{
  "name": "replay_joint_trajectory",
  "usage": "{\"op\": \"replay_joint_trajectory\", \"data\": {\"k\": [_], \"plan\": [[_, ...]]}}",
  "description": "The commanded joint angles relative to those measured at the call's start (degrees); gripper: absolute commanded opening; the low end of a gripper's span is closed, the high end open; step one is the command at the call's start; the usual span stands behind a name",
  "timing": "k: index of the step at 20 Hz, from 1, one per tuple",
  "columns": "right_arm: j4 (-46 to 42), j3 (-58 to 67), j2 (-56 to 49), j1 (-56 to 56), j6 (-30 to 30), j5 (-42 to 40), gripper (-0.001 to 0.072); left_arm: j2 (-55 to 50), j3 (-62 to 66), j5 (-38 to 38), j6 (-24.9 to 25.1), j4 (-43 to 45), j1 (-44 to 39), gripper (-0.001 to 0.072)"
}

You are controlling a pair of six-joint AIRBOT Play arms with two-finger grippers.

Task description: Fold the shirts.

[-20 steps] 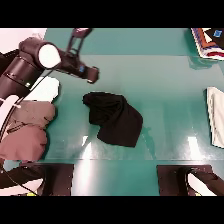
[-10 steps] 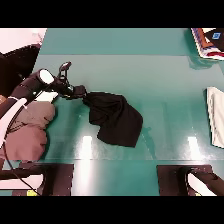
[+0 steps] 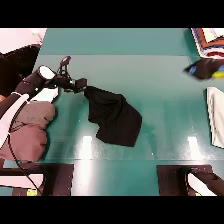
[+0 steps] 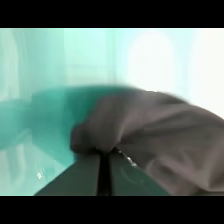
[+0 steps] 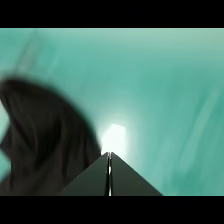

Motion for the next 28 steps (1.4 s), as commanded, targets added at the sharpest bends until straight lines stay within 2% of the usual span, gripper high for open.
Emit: {"op": "replay_joint_trajectory", "data": {"k": [1, 2, 6, 9, 12, 14, 15, 16, 17, 20, 24, 26, 28], "plan": [[0.24, -18.01, -1.07, -0.11, 1.99, 0.87, 0.0375, 1.49, 3.56, -1.09, 0.39, 3.21, 0.07, 0.0027], [1.68, -23.04, -2.67, -0.09, 1.99, 0.02, 0.0453, 1.55, 3.76, -1.01, 0.42, 3.56, 0.07, 0.0027], [13.86, -34.56, -11.93, 3.91, -1.18, -8.92, 0.0449, 1.55, 3.76, -1.09, 0.42, 3.93, 0.07, 0.0026], [18.53, -33.31, -19.08, 10.21, -1.81, -14.67, 0.0445, 1.55, 3.76, -1.03, 0.39, 4.83, 0.07, 0.0027], [18.67, -27.47, -25.42, 15.41, -1.73, -15.76, 0.0427, 1.55, 3.76, -1.03, 0.39, 5.38, 0.07, 0.0027], [18.58, -23.06, -29.16, 18.29, -1.73, -15.76, 0.0309, 1.55, 3.76, -0.90, 0.39, 5.44, 0.07, 0.0027], [18.38, -20.94, -30.73, 19.32, -1.73, -15.96, 0.0296, 1.55, 3.76, -1.01, 0.42, 5.46, 0.07, 0.0027], [17.92, -19.10, -31.76, 19.96, -1.88, -16.09, 0.0085, 1.57, 3.76, -1.07, 0.37, 5.46, 0.07, 0.0026], [16.31, -17.09, -32.24, 20.13, -1.97, -16.06, 0.0016, 1.99, 3.76, -1.09, 0.39, 5.53, 0.07, 0.0027], [7.67, -10.75, -28.35, 18.25, -0.44, -13.75, 0.0015, 7.65, 4.74, -0.13, 0.42, 8.59, 0.07, 0.0026], [-3.06, 1.55, -15.26, 10.36, 1.60, -6.78, 0.0016, 20.87, 12.13, -3.26, 0.68, 16.00, 0.07, 0.0026], [-4.76, 8.59, -9.20, 6.69, 1.60, -3.32, 0.0016, 27.45, 16.59, -5.95, 2.91, 15.26, 0.07, 0.0026], [-4.85, 14.25, -4.13, 3.91, 1.60, -0.94, 0.0015, 33.14, 20.79, -9.88, 2.95, 14.43, 0.07, 0.0026]]}}
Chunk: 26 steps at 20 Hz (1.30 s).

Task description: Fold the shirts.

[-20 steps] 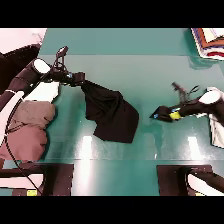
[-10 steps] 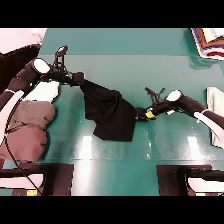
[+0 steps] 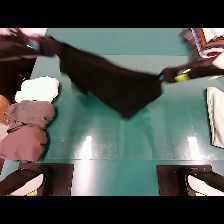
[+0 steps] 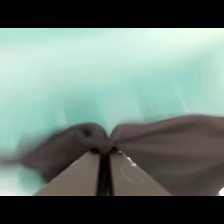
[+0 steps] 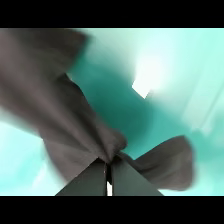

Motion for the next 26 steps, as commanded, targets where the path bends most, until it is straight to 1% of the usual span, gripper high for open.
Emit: {"op": "replay_joint_trajectory", "data": {"k": [1, 4, 6, 10, 12, 14, 16, 19, 22, 23, 24, 25, 26], "plan": [[-3.67, 10.49, 9.53, -5.20, 0.50, 5.46, 0.0015, 10.49, 7.02, -6.62, 1.09, 0.13, 0.02, 0.0026], [-4.66, 15.63, 14.23, -7.23, 0.61, 6.99, 0.0014, 15.91, 10.01, -11.08, 1.07, -0.33, 0.02, 0.0026], [-4.66, 18.60, 15.43, -9.05, 0.87, 8.44, 0.0015, 17.20, 10.10, -12.50, 0.94, -0.39, 0.02, 0.0025], [-4.50, 23.32, 12.17, -11.21, 3.43, 13.11, 0.0014, 15.19, 6.84, -17.59, -0.48, -0.33, 0.02, 0.0023], [-4.72, 21.77, 8.55, -9.22, 4.09, 15.30, 0.0014, 13.53, 0.07, -18.91, -0.66, -0.44, 0.00, 0.0023], [-4.76, 16.13, 5.33, -6.27, 4.46, 16.50, 0.0014, 12.87, -10.32, -18.91, -0.70, 0.76, -1.57, 0.0023], [-5.44, 8.79, 3.19, -3.85, 4.52, 16.41, 0.0014, 12.79, -22.10, -18.29, -0.72, 2.71, -5.75, 0.0023], [-6.23, -0.96, 2.89, -1.79, 4.94, 14.51, 0.0014, 12.79, -38.03, -17.51, -0.70, 2.60, -13.64, 0.0025], [-6.03, -6.51, 4.81, -1.81, 4.94, 12.20, 0.0014, 12.79, -46.21, -17.05, -2.60, -0.70, -19.10, 0.0029], [-6.03, -7.96, 5.68, -2.12, 4.94, 11.61, 0.0014, 12.79, -46.86, -16.74, -2.56, -2.45, -19.65, 0.0111], [-5.99, -8.96, 6.45, -2.38, 4.94, 11.17, 0.0014, 12.81, -46.66, -16.17, -2.58, -3.58, -19.67, 0.0387], [-6.08, -9.55, 7.08, -2.56, 4.94, 10.84, 0.0015, 12.81, -45.68, -15.10, -2.60, -3.61, -19.67, 0.0572], [-5.92, -9.90, 7.67, -3.15, 4.94, 10.49, 0.0015, 12.81, -44.13, -14.01, -2.58, -3.13, -19.67, 0.0571]]}}
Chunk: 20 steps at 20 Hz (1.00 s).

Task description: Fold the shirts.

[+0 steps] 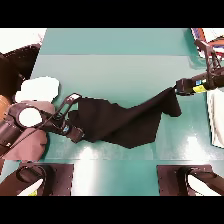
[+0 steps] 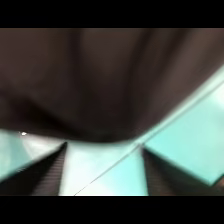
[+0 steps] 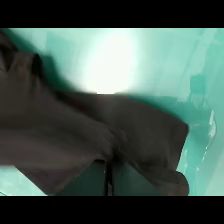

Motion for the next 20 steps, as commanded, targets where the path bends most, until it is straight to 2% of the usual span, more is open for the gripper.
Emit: {"op": "replay_joint_trajectory", "data": {"k": [1, 3, 5, 7, 9, 13, 16, 19, 20], "plan": [[0.26, -3.17, 1.97, -1.07, 0.09, -1.53, 0.0015, -0.02, 1.33, 3.56, -0.46, -0.22, -1.49, 0.0571], [0.33, -3.10, 2.08, -1.97, 0.09, -1.33, 0.0015, -0.11, 6.19, 7.02, -1.22, 4.11, 0.76, 0.0570], [0.35, -3.13, 2.05, -2.05, 0.09, -1.53, 0.0015, -0.57, 8.94, 12.52, -3.74, 7.30, 6.49, 0.0569], [0.74, -3.13, 1.99, -2.01, 0.07, -2.47, 0.0015, -4.55, 10.10, 16.92, -4.42, 6.56, 13.44, 0.0569], [0.61, -3.13, 1.92, -1.46, 0.09, -2.75, 0.0015, -11.52, 10.27, 18.21, -3.32, 3.58, 17.29, 0.0569], [0.72, -3.13, 0.98, -1.49, 0.07, -2.58, 0.0016, -26.91, 10.97, 19.89, 3.65, -4.44, 17.38, 0.0570], [0.76, -3.13, -0.55, -1.46, 0.07, -2.27, 0.0015, -33.86, 14.56, 18.99, 3.65, -6.34, 17.38, 0.0570], [0.83, -3.13, -2.03, -1.46, 0.09, -2.25, 0.0015, -36.28, 16.92, 18.27, 3.58, -7.21, 17.38, 0.0569], [0.79, -3.13, -2.16, -1.46, 0.09, -2.34, 0.0015, -36.28, 16.98, 18.32, 3.58, -7.45, 17.38, 0.0500]]}}
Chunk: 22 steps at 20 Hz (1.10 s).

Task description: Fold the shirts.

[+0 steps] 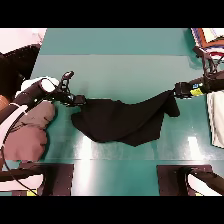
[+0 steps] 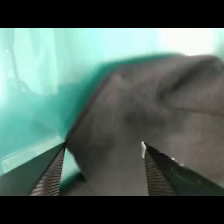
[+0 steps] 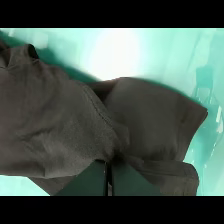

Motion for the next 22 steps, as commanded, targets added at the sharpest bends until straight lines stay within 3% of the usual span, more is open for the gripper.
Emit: {"op": "replay_joint_trajectory", "data": {"k": [1, 2, 3, 4, 8, 17, 22], "plan": [[0.04, 0.02, -0.92, 0.07, 0.00, -0.26, 0.0015, -2.80, 1.57, -0.31, 0.52, -1.90, 0.17, 0.0414], [0.04, 0.02, -0.90, 0.07, 0.00, -0.72, 0.0015, -2.80, 1.57, -0.24, 0.52, -1.92, 0.17, 0.0280], [0.04, 0.02, -0.90, 0.07, 0.00, -0.83, 0.0015, -2.80, 1.66, -0.22, 0.52, -2.05, 0.17, 0.0073], [0.02, 0.02, -0.90, 0.07, -0.02, -0.92, 0.0016, -2.78, 2.21, -0.46, 0.48, -2.03, 0.17, 0.0027], [-0.42, 6.56, -0.87, -1.07, -1.09, -0.35, 0.0015, 3.45, 10.60, -4.20, 0.13, -0.98, 2.29, 0.0025], [-0.55, 50.56, -0.37, -5.42, -2.64, 8.50, 0.0015, 37.70, 38.34, -3.48, 0.52, 8.68, 7.28, 0.0026], [-2.01, 45.40, 9.16, -5.42, -2.67, -0.07, 0.0015, 42.56, 46.99, -3.78, -1.44, 8.68, 7.28, 0.0025]]}}
